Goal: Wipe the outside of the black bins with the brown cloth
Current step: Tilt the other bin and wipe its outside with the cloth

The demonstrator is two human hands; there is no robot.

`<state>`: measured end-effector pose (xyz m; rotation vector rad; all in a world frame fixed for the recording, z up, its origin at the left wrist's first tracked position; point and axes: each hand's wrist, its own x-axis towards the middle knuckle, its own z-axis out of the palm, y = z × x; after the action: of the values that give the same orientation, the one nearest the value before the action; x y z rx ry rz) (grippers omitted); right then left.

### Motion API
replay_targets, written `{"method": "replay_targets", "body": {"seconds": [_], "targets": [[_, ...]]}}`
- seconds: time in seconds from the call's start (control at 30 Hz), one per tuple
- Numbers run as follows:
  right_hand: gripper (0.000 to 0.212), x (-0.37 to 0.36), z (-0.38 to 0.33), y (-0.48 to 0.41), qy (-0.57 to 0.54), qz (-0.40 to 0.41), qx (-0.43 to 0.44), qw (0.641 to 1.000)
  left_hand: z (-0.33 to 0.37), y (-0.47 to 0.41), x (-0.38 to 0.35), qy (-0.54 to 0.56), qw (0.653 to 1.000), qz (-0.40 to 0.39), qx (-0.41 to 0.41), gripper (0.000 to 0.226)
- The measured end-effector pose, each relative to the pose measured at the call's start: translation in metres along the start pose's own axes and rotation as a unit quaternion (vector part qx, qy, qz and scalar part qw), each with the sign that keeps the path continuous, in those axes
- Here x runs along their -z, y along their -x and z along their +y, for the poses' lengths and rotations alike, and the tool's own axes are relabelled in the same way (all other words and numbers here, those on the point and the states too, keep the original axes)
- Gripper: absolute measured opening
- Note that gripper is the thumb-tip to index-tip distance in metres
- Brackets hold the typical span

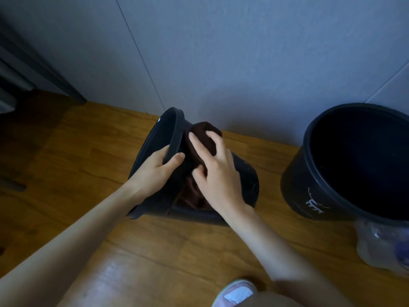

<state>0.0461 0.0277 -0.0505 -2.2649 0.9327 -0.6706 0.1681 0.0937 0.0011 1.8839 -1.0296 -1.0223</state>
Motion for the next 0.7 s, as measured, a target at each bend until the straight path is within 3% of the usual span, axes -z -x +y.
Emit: {"method": "replay_targets", "body": {"seconds": [0.07, 0.13, 0.23, 0.33, 0.43, 0.57, 0.7], "targets": [[0.061, -0.001, 0.028, 0.007, 0.025, -0.007, -0.047, 0.999, 0.001, 0.000, 0.001, 0.012, 1.000, 0.012, 0.007, 0.017], [0.058, -0.001, 0.066, 0.017, 0.050, -0.023, -0.151, 0.987, 0.001, 0.001, 0.002, 0.026, 0.999, 0.020, 0.012, 0.018], [0.054, 0.007, 0.114, 0.032, 0.080, -0.091, -0.295, 0.948, 0.001, 0.003, 0.001, 0.007, 1.000, 0.010, -0.001, 0.019], [0.052, 0.010, 0.128, 0.041, 0.071, -0.121, -0.363, 0.921, 0.004, 0.001, -0.003, -0.008, 1.000, -0.002, -0.005, 0.018], [0.054, 0.005, 0.106, 0.033, 0.068, -0.072, -0.316, 0.943, 0.006, -0.001, -0.002, -0.009, 1.000, 0.006, 0.009, 0.017], [0.059, 0.004, 0.039, 0.012, 0.037, -0.002, -0.124, 0.992, 0.008, -0.004, -0.006, -0.012, 1.000, 0.005, 0.010, 0.017], [0.067, -0.004, 0.017, 0.017, 0.019, 0.014, 0.014, 1.000, 0.011, -0.005, -0.007, -0.017, 1.000, 0.006, 0.014, 0.015]]}}
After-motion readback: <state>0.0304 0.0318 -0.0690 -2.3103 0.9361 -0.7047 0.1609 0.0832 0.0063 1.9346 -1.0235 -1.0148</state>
